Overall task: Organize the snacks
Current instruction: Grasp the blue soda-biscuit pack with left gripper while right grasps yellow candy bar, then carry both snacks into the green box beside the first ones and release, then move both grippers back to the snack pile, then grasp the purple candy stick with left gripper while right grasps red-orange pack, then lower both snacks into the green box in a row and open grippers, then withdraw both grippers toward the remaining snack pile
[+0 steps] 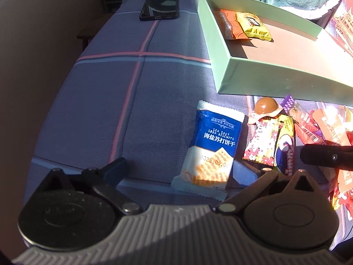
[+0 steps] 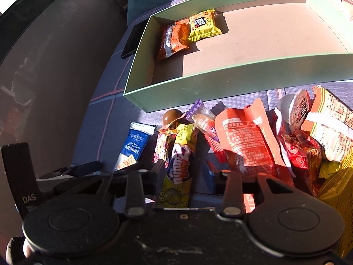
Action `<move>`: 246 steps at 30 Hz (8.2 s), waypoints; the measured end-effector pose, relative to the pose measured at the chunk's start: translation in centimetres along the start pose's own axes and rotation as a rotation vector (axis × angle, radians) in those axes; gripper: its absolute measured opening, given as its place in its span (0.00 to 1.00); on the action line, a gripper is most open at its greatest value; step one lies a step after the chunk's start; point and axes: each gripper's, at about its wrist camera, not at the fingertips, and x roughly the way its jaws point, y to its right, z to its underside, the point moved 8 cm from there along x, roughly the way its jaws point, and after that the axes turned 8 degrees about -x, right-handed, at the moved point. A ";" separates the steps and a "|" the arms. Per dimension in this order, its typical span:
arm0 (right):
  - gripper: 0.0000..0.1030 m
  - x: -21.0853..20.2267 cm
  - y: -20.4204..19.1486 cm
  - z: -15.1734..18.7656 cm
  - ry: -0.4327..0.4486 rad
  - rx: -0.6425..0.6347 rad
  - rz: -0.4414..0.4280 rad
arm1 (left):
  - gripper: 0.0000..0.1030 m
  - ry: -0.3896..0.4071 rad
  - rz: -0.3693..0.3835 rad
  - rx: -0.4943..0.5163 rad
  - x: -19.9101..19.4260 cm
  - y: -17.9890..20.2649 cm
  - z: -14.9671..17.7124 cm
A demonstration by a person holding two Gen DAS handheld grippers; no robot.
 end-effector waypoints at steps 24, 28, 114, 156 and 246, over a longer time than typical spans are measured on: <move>0.24 4.6 -2.5 -1.7 0.033 -0.203 0.117 | 0.72 0.062 0.016 0.048 0.1 -1.0 -1.2; 0.22 4.0 -2.4 -1.2 0.017 -0.186 0.086 | 0.36 0.078 0.023 0.038 -0.6 -1.1 -1.3; 0.74 -7.4 6.3 -2.8 0.172 0.074 0.005 | 0.97 0.065 0.096 0.110 -3.4 10.7 -1.5; 0.35 -1.2 5.7 -0.6 0.028 0.000 0.095 | 0.50 -0.040 0.186 0.132 -0.5 9.9 -0.2; 1.00 -13.8 12.4 1.8 0.236 0.130 0.147 | 1.00 -0.019 0.208 0.251 -5.4 18.3 3.2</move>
